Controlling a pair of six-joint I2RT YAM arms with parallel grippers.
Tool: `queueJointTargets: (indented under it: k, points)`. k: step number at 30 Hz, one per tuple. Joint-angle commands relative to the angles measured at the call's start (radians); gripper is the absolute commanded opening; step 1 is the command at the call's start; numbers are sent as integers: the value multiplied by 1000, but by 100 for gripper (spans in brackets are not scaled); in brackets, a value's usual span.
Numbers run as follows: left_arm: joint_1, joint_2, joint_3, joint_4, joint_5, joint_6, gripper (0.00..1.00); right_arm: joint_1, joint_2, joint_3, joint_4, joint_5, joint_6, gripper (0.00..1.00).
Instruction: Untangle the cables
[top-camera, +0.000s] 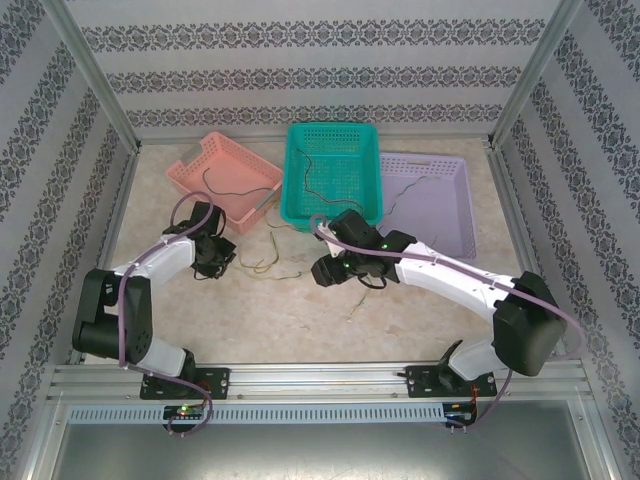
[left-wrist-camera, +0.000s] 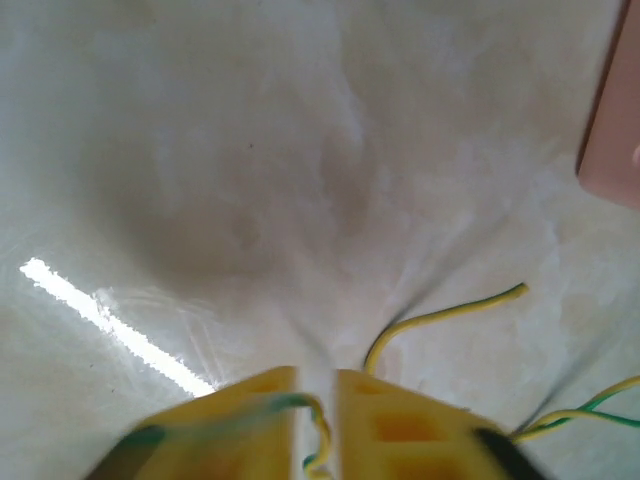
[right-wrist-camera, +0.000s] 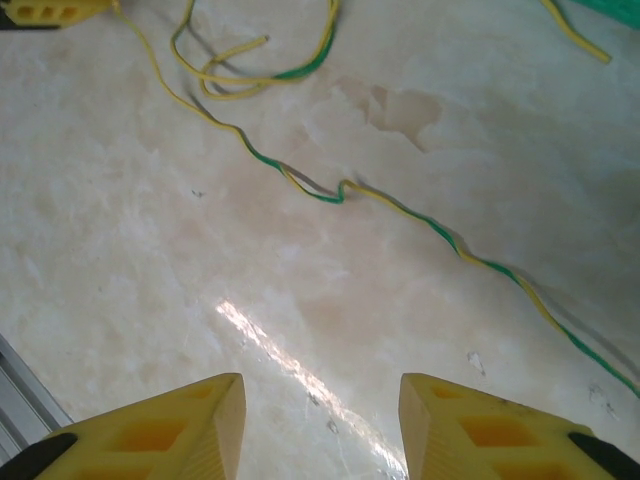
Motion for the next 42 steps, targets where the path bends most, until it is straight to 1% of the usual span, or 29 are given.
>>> queueJointTargets:
  k: [1, 3, 6, 9, 11, 14, 17, 20, 22, 27, 28, 29, 30, 31, 34, 35, 37, 39, 42]
  points:
    - [-34, -117, -7, -90, -7, -3, 4, -28, -54, -47, -42, 59, -2, 47]
    - [-58, -204, -10, -190, -9, -5, 0, -39, -75, -74, -63, 101, -27, 48]
    - [-74, -364, -59, -239, 19, -48, 0, -39, -90, -97, -94, 138, -71, 49]
    - [-75, -506, -76, -272, 24, -103, 0, -28, -117, -134, -71, 101, -123, 51]
    - [-74, -554, -54, -305, 19, -110, 0, -7, -138, -156, -37, 43, -183, 53]
    - [-75, -573, -29, -287, 44, -93, 0, 41, -180, -186, 29, -26, -269, 58]
    - [-75, -560, 9, -249, 61, -87, 0, 52, -196, -206, 91, -75, -319, 63]
    - [-75, -524, 76, -261, 71, -62, 0, 54, -150, -171, 102, -20, -360, 64]
    - [-75, -503, 113, -267, 82, -42, 0, 55, -109, -139, 105, -8, -394, 65]
    - [-74, -479, 171, -263, 100, -20, 0, 57, -6, -72, 134, -50, -414, 65]
    - [-75, -474, 177, -261, 105, -16, 0, 57, 5, -64, 144, -48, -410, 63]
    - [-75, -468, 183, -259, 110, -15, 0, 54, 17, -53, 151, -47, -402, 59]
    - [-74, -464, 188, -259, 114, -15, 0, 50, 30, -38, 153, -46, -391, 51]
    - [-75, -463, 192, -260, 116, -17, 0, 44, 39, -26, 154, -44, -382, 42]
    - [-75, -467, 198, -259, 118, -25, 0, 35, 49, 0, 175, -11, -355, 8]
    - [-75, -467, 198, -258, 123, -32, 0, 32, 42, 0, 196, 13, -345, 0]
    - [-74, -464, 189, -249, 140, -53, 0, 25, 22, -5, 259, 53, -326, 0]
    - [-75, -460, 168, -233, 162, -86, 0, 19, -15, -24, 365, 101, -317, 0]
    - [-90, -453, 136, -203, 163, -129, 0, 8, -55, -46, 530, 154, -324, 0]
